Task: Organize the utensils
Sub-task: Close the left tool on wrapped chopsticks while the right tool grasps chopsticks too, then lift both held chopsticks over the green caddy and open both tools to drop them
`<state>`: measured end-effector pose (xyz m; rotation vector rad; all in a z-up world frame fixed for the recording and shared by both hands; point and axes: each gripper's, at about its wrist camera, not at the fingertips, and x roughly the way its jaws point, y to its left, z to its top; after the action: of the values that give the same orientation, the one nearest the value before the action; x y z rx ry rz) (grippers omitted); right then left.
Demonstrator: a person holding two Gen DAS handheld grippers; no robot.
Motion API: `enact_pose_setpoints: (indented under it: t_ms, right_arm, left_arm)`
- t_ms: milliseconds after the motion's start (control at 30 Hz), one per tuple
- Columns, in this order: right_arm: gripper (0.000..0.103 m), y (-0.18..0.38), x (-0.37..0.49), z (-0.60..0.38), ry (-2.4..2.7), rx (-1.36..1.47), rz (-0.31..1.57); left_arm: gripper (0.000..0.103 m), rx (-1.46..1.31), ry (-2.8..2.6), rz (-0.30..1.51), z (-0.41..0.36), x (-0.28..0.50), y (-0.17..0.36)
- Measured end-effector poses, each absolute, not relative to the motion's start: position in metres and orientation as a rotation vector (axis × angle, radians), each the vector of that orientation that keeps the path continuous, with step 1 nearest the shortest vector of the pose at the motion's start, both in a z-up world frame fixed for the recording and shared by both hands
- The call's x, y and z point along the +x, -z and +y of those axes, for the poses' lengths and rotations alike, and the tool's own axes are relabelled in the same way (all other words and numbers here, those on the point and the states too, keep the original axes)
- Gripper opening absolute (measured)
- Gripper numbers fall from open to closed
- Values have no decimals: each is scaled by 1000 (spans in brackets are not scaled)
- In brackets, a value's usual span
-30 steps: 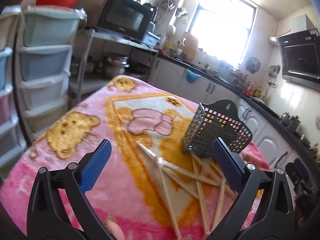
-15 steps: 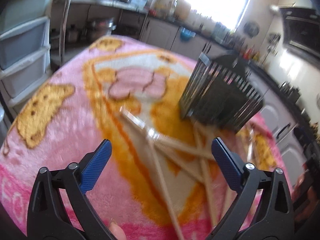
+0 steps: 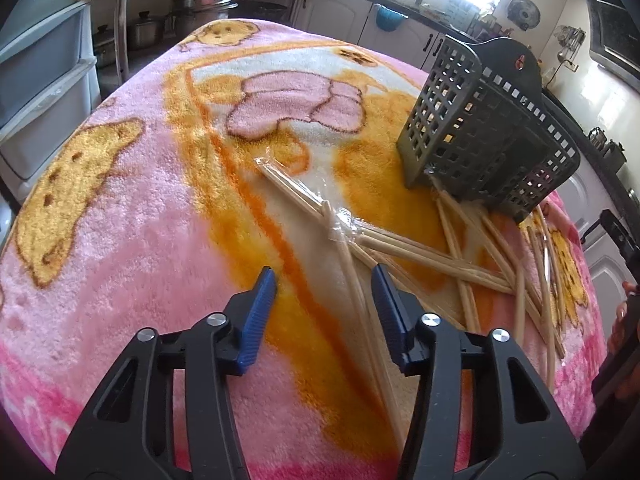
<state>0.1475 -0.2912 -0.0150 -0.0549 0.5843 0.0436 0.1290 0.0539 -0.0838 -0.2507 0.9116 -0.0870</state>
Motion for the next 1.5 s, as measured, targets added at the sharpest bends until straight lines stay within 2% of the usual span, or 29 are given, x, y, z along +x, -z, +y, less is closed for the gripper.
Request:
enact_pose_setpoints:
  t_ms: [133, 200, 333, 400, 500, 633, 800, 1067, 1233, 1367, 1500]
  right_arm:
    - [96, 29, 175, -303, -74, 2, 694]
    - [83, 36, 189, -307, -103, 28, 748]
    - [72, 47, 210, -307, -136, 39, 827]
    - [61, 53, 221, -307, -156, 54, 868]
    - [51, 61, 233, -307, -172, 72, 907]
    - [44, 66, 243, -307, -193, 88, 936]
    - [29, 76, 257, -313, -213, 129, 979]
    - [16, 77, 264, -322, -239, 180, 992]
    - [14, 70, 262, -325, -265, 206, 981]
    - [13, 61, 255, -328, -281, 224, 958]
    - [11, 52, 246, -327, -299, 223, 935]
  left_arm:
    - [35, -250, 83, 918, 57, 134, 84]
    - [32, -256, 80, 919, 60, 136, 84]
    - [27, -275, 76, 921, 68, 140, 85]
    - [26, -282, 71, 920, 72, 141, 84]
    - [25, -292, 69, 921, 75, 143, 85]
    - [24, -316, 74, 932, 81, 149, 85]
    - [24, -347, 90, 953, 86, 160, 87]
    - [23, -424, 107, 976, 100, 181, 90]
    - [20, -455, 117, 989, 106, 192, 90]
    - [9, -462, 115, 996, 112, 196, 89]
    - [6, -459, 103, 964, 119, 189, 80]
